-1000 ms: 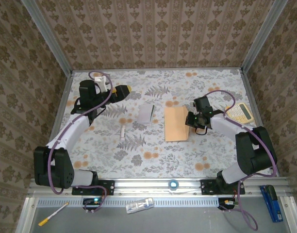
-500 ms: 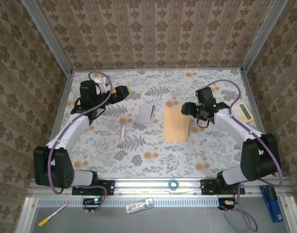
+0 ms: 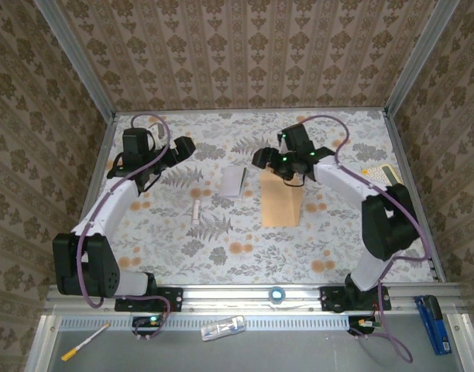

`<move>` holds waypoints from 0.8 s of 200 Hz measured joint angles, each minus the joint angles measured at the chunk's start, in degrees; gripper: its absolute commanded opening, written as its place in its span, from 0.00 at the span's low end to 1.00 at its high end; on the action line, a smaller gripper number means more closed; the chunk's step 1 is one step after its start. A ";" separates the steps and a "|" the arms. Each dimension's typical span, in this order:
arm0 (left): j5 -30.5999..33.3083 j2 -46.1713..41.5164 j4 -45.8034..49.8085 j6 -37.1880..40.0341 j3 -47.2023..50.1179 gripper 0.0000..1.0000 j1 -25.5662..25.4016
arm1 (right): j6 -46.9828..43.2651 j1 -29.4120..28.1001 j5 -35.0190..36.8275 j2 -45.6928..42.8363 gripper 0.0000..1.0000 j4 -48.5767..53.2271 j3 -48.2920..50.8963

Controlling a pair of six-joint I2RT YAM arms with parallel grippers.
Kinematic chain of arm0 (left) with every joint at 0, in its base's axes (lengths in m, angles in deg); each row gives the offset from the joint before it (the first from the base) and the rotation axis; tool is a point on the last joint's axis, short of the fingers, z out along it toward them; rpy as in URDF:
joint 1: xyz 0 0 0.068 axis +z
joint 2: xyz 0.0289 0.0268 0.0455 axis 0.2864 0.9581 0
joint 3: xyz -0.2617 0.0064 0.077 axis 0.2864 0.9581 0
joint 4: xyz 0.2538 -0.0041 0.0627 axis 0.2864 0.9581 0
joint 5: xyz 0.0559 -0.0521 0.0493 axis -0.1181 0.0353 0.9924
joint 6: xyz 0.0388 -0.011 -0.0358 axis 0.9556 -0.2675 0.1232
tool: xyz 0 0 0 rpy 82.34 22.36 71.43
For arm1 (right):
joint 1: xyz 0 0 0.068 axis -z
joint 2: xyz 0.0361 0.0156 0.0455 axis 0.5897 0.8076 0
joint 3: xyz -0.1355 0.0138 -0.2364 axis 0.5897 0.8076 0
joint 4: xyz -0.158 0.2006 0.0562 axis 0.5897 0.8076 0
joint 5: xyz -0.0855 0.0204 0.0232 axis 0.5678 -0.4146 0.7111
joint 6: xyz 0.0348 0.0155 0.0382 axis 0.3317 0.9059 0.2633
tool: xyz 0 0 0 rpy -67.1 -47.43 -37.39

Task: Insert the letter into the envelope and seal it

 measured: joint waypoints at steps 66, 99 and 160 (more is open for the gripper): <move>-0.04 -0.42 0.74 0.00 0.17 1.00 1.57 | 7.41 -4.79 -2.99 10.47 0.78 -6.19 -1.77; -0.13 -0.72 0.76 -0.02 1.01 1.00 1.73 | 8.63 -5.05 -4.28 14.51 0.77 -7.69 -4.28; -0.72 -0.76 0.61 -0.02 1.62 1.00 2.32 | 9.97 -5.27 -6.19 18.21 0.74 -9.29 -6.25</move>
